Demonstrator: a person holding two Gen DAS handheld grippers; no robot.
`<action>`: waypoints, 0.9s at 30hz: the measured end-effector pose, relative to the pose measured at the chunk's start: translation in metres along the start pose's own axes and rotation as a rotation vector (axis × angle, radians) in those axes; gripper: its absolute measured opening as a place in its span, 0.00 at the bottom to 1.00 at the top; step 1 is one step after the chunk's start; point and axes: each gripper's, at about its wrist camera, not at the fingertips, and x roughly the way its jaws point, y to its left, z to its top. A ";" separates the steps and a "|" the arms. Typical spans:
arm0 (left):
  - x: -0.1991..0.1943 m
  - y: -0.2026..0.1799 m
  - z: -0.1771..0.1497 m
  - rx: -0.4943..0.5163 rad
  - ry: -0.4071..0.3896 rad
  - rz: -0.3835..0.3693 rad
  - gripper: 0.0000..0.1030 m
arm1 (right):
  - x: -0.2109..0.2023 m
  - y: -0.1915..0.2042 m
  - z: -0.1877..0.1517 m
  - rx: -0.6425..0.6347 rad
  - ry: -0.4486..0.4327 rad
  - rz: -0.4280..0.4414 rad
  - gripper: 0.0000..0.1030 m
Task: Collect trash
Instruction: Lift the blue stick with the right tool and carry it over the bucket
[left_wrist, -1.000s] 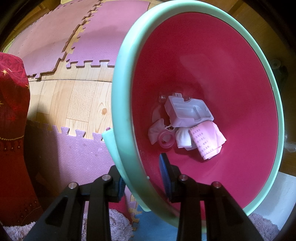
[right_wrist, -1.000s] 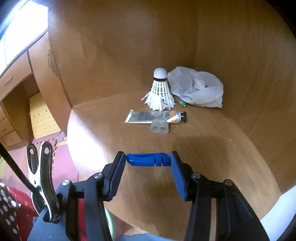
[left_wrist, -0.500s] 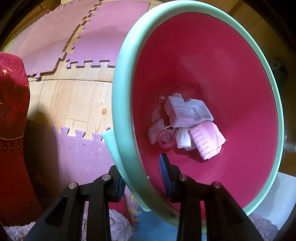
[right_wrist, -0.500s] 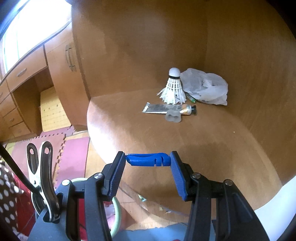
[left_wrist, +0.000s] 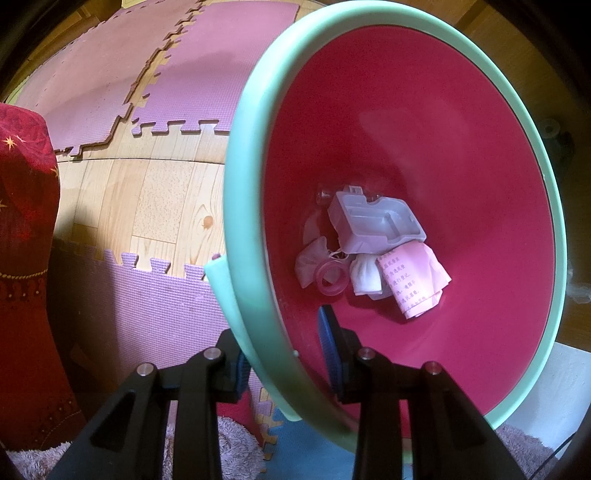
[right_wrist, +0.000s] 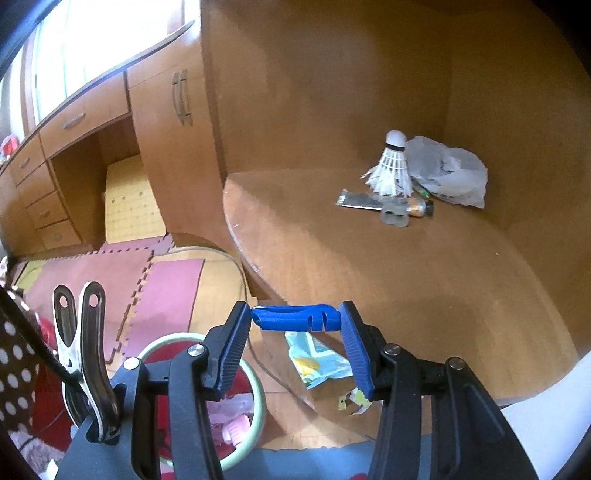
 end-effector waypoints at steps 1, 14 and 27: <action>0.000 0.000 0.000 0.000 0.000 0.000 0.34 | 0.000 0.002 -0.001 -0.005 -0.001 0.002 0.49; 0.000 0.000 0.000 0.000 0.000 0.000 0.34 | 0.003 0.020 -0.015 -0.028 0.017 0.053 0.49; 0.000 0.000 0.000 0.000 0.000 -0.001 0.34 | 0.016 0.040 -0.038 -0.054 0.059 0.110 0.49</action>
